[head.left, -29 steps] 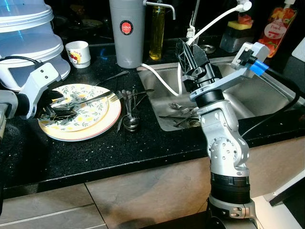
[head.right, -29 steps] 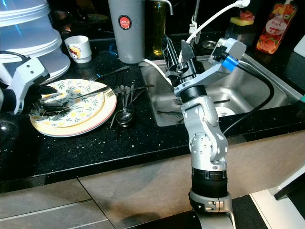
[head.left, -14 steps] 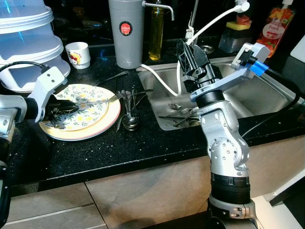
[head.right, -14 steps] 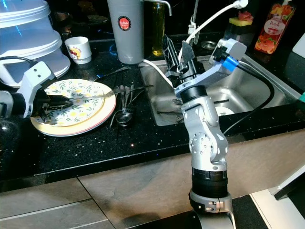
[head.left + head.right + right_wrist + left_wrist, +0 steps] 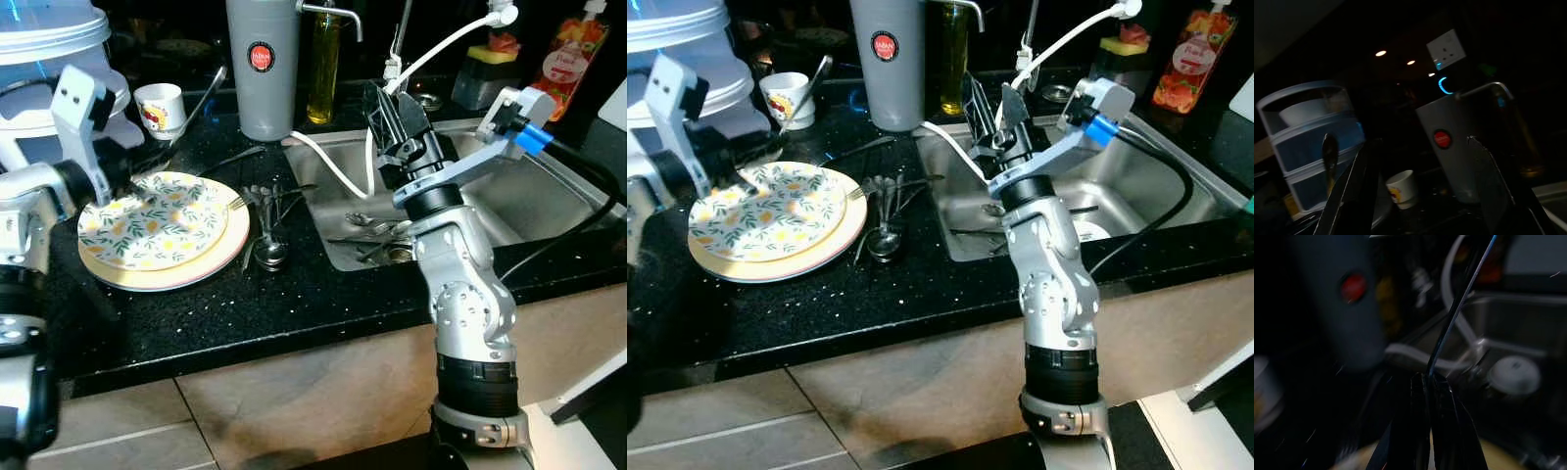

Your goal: Kitchen organization

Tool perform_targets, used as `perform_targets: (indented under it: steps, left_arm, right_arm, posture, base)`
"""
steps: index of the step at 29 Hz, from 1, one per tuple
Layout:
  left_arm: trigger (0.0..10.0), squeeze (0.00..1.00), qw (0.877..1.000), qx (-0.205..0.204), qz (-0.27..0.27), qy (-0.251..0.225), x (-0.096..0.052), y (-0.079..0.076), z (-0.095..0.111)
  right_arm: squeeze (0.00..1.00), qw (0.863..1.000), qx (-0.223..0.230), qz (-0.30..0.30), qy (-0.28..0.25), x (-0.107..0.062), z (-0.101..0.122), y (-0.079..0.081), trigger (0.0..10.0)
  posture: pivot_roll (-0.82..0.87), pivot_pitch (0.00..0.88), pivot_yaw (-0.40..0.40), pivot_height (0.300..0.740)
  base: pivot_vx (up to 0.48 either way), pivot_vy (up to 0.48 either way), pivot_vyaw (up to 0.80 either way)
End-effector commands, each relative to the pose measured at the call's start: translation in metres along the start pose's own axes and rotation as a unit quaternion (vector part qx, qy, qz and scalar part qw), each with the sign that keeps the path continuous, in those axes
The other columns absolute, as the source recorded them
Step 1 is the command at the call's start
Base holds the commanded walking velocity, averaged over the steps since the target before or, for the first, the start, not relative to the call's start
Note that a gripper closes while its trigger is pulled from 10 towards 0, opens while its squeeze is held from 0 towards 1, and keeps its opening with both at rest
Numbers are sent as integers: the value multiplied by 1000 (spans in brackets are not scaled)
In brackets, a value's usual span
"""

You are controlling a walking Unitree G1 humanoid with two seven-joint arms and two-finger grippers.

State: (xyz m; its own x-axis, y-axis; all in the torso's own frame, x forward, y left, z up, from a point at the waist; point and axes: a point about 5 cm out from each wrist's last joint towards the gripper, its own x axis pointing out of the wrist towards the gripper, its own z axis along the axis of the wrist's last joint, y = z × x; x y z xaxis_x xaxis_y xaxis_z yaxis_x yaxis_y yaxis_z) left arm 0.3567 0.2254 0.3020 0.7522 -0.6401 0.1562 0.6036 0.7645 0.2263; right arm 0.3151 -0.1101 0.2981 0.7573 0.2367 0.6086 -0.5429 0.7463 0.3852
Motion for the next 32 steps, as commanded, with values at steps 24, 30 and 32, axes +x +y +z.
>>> perform_targets:
  steps: [24,30,32]
  left_arm:
    - [10000,0,992,-74,-69,-72,55,-106,-1]
    - [10000,0,988,-82,-99,-91,49,-119,3]
    - [10000,0,987,-89,-97,-97,47,-121,5]
  right_arm:
    - [0,990,22,132,51,-16,-11,32,10000]
    - [0,992,22,119,48,-15,-9,25,10000]
    - [0,992,20,111,48,-13,-8,22,10000]
  posture:
    - [54,0,18,740]
    - [56,0,10,740]
    - [58,0,8,740]
  base:
    - [0,0,0]
    - [0,0,0]
    - [0,0,0]
